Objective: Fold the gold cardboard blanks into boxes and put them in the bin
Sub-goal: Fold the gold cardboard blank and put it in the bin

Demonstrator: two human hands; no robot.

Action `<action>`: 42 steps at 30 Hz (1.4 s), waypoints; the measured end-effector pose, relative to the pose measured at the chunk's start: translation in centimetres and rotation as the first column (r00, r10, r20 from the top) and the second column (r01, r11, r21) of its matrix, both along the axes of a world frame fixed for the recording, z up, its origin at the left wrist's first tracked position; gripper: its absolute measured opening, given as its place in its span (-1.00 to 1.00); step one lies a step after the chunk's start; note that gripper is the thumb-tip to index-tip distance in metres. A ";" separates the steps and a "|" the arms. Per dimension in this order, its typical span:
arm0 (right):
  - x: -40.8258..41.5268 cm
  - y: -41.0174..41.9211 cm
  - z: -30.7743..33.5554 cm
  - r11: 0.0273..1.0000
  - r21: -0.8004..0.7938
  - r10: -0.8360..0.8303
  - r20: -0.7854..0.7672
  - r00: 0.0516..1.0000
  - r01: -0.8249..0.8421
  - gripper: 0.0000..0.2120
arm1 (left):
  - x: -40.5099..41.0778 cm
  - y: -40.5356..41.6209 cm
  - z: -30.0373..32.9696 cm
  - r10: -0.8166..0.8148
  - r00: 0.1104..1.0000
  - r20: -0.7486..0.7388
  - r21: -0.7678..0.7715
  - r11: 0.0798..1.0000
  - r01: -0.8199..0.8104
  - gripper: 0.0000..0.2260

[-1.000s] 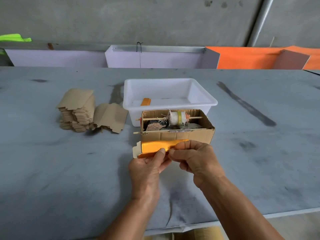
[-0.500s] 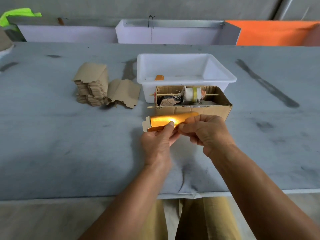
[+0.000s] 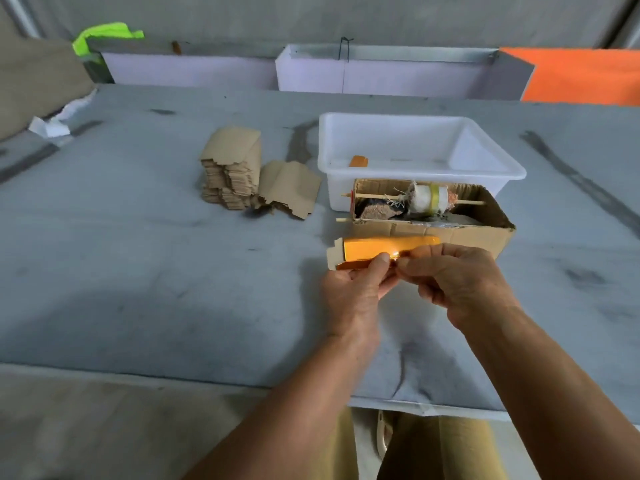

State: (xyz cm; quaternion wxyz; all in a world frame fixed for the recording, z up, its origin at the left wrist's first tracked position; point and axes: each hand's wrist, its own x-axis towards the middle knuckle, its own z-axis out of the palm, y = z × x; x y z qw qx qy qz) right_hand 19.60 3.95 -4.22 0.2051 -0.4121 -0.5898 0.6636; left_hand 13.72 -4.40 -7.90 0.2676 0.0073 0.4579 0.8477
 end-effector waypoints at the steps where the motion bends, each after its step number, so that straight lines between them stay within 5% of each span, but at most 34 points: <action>1: 0.0 0.1 -0.1 1.000 -0.010 0.003 0.000 1.000 -0.003 -0.82 | 0.0 0.0 0.0 -0.001 1.000 0.000 0.004 1.000 0.001 -0.88; 16: -1.5 -0.6 1.2 1.000 -0.013 -0.014 0.084 0.996 0.015 -0.75 | -1.5 0.1 -0.5 -0.003 0.999 -0.051 0.013 1.000 0.004 -0.85; 42: -2.7 0.0 0.5 0.996 0.073 -0.063 0.179 0.982 0.050 -0.85 | -1.9 2.0 -0.1 0.112 0.988 0.102 -0.113 0.989 -0.100 -0.82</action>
